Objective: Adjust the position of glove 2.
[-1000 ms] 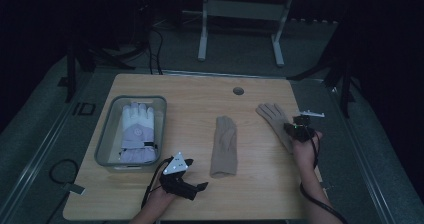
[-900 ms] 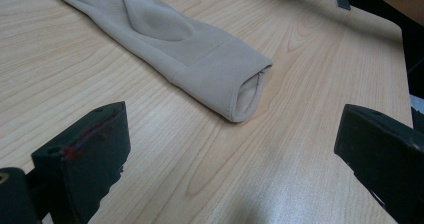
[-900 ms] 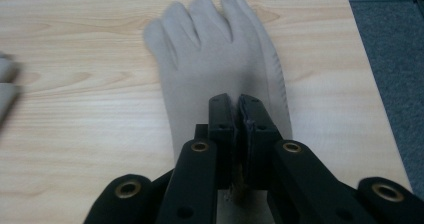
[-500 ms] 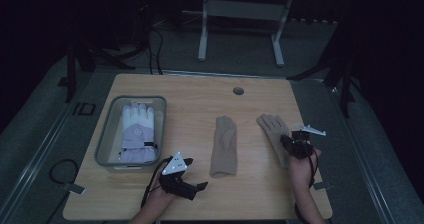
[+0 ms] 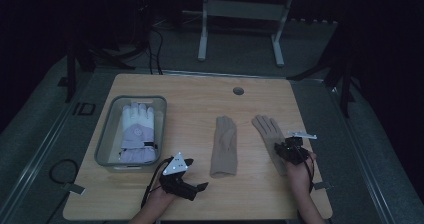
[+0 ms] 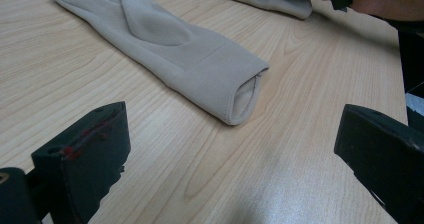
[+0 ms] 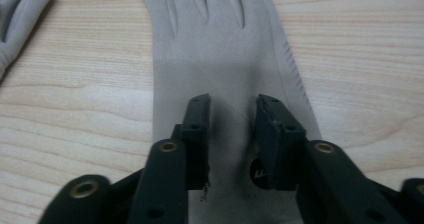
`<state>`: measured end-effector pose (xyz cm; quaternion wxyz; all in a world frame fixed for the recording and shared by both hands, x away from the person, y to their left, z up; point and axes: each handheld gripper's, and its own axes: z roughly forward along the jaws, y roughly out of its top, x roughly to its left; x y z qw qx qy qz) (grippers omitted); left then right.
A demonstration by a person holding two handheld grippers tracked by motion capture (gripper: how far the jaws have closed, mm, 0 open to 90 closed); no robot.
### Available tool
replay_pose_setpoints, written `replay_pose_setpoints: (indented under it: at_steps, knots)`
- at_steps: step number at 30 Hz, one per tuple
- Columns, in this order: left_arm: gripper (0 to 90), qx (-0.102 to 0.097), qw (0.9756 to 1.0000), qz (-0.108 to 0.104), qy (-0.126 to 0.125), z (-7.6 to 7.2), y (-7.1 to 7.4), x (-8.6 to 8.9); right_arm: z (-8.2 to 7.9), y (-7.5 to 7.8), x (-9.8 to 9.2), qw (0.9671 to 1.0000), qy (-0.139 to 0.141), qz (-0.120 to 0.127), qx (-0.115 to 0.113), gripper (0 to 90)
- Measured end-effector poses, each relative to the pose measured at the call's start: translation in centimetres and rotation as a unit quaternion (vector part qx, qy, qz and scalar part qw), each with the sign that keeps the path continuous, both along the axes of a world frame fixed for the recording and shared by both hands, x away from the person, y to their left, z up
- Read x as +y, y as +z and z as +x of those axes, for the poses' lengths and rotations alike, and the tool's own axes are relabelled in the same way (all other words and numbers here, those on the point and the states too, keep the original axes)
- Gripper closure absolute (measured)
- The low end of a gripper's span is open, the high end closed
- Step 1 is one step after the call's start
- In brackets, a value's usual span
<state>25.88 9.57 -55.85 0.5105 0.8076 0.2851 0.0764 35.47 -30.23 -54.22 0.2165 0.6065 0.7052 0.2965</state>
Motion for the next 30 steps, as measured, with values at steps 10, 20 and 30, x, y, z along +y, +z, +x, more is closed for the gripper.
replay_pose_setpoints:
  at_steps: [10, 20, 30]
  knots:
    - [1.5, 0.000, 1.0000, 0.001, -0.004, 0.1, -0.1, 0.1, 0.5, 1.1, -1.0, 0.9968, 0.077, -0.012, -0.018, 55.9]
    - [1.5, -0.002, 1.0000, -0.001, 0.002, 0.1, -0.1, 0.1, 3.1, 0.9, -2.1, 0.9768, 0.210, -0.037, -0.022, 50.0]
    - [1.5, -0.001, 1.0000, 0.002, -0.003, 0.1, -0.2, -0.1, 3.0, -1.1, -2.7, 0.9780, 0.204, -0.007, -0.043, 67.6]
